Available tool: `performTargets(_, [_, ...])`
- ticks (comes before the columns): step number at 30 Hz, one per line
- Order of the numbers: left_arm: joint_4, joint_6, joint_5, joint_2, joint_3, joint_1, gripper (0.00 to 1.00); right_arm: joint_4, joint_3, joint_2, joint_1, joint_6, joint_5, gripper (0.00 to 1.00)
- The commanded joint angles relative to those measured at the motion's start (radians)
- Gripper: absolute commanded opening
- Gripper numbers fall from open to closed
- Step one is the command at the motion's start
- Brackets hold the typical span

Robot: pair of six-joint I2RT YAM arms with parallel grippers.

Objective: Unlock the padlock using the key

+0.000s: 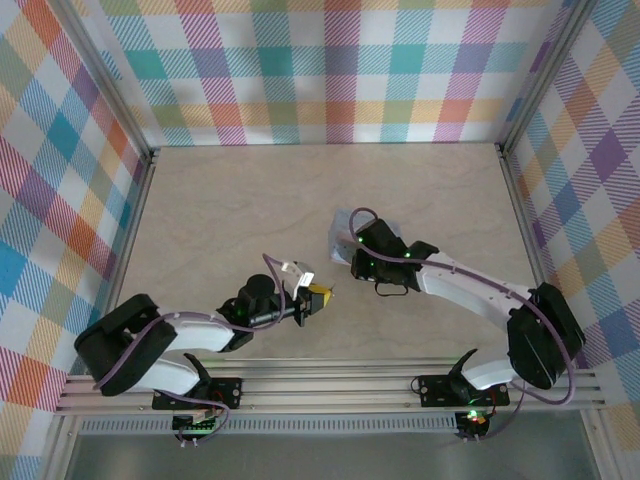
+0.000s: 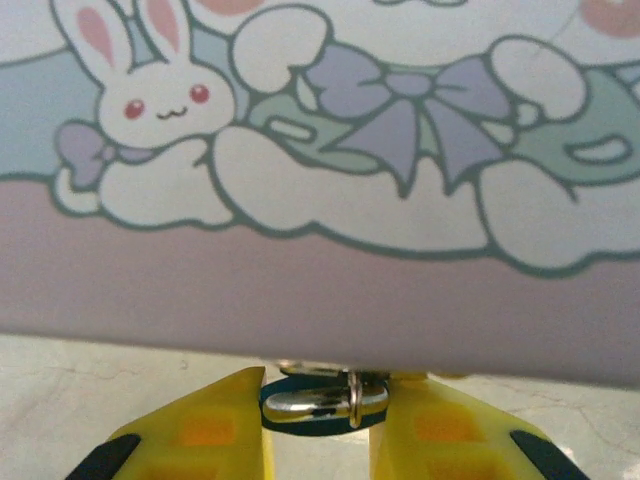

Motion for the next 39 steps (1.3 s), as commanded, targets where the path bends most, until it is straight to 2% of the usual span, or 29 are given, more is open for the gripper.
performTargets(1, [0.183, -0.037, 0.021, 0.081, 0.014, -0.025, 0.0, -0.023, 0.038, -0.041, -0.014, 0.026, -0.037, 0.0])
performTargets(7, [0.411, -0.071, 0.033, 0.252, 0.033, -0.031, 0.0, -0.043, 0.046, -0.055, -0.034, 0.028, -0.088, 0.0])
performTargets(19, [0.426, -0.063, 0.097, 0.391, 0.178, -0.029, 0.0, -0.061, 0.029, -0.097, -0.086, 0.032, -0.178, 0.0])
performTargets(39, [0.435, -0.096, 0.13, 0.485, 0.256, -0.008, 0.0, -0.061, 0.003, -0.089, -0.157, 0.032, -0.29, 0.0])
